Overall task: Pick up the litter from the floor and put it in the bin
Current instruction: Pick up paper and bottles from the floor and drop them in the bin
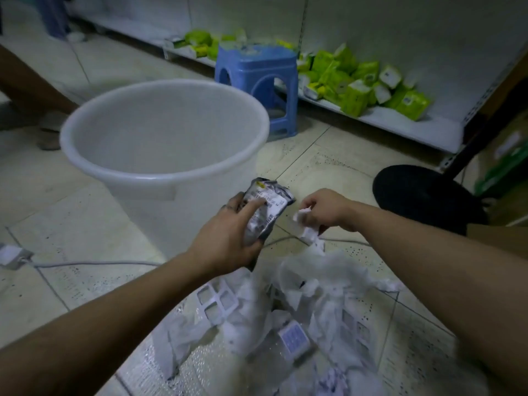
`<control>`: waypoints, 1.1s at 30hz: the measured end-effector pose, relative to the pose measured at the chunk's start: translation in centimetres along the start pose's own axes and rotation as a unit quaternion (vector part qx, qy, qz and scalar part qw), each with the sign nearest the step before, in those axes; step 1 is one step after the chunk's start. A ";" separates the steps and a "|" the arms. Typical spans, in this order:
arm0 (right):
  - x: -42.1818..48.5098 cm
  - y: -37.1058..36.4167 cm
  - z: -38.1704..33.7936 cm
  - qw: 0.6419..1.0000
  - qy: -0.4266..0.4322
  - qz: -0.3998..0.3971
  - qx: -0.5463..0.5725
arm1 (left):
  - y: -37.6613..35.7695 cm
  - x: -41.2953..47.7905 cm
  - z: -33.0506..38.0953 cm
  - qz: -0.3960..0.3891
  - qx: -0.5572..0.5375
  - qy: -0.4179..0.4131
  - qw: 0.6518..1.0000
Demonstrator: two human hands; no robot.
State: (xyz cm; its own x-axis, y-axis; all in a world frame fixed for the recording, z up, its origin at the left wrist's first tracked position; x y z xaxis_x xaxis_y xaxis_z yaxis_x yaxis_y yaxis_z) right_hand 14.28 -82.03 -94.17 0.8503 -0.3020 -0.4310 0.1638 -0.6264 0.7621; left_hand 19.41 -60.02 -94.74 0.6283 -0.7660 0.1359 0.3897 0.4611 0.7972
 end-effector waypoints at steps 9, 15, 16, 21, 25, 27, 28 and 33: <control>-3.0 9.7 -0.6 0.949 0.009 0.246 0.198 | 8.7 7.8 9.0 0.116 -0.067 -0.145 0.980; -3.7 12.0 -7.3 0.912 0.117 0.240 0.312 | 15.3 10.1 4.9 0.130 -0.015 -0.059 0.990; -3.6 11.7 -8.8 0.917 0.142 0.220 0.303 | 16.1 9.7 3.5 0.140 -0.023 -0.018 0.990; -1.7 9.2 -15.5 0.942 0.200 0.257 0.086 | 16.7 6.8 -3.3 0.109 0.038 0.105 0.988; 0.9 5.6 -18.1 0.945 0.253 0.193 -0.080 | 16.5 4.8 -4.5 0.089 0.097 0.120 0.984; 2.1 4.5 -18.5 0.933 0.250 0.196 -0.169 | 16.5 4.2 -3.9 0.100 0.110 0.090 0.985; 2.6 4.3 -18.5 0.927 0.247 0.212 -0.187 | 16.5 3.9 -3.3 0.099 0.114 0.073 0.986; 3.6 5.1 -16.5 0.905 0.283 0.284 -0.146 | 15.6 2.3 -0.1 0.113 0.131 0.030 0.984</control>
State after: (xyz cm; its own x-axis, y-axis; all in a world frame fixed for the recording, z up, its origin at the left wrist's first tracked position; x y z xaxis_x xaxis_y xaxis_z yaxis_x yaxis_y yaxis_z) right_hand 26.43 -74.48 -83.86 0.9450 -0.0483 0.3234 -0.3251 -0.2451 0.9134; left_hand 27.06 -54.54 -82.05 0.7206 -0.6259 0.2983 0.0531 0.4788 0.8763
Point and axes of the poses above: each hand's wrist, its own x-axis towards the middle knuckle, its own y-axis out of the back of the hand, z = x × y, the point moved 2 cm from there along x, towards the middle knuckle, and after that the axes turned 13 degrees about -x, right-handed, at the moved point
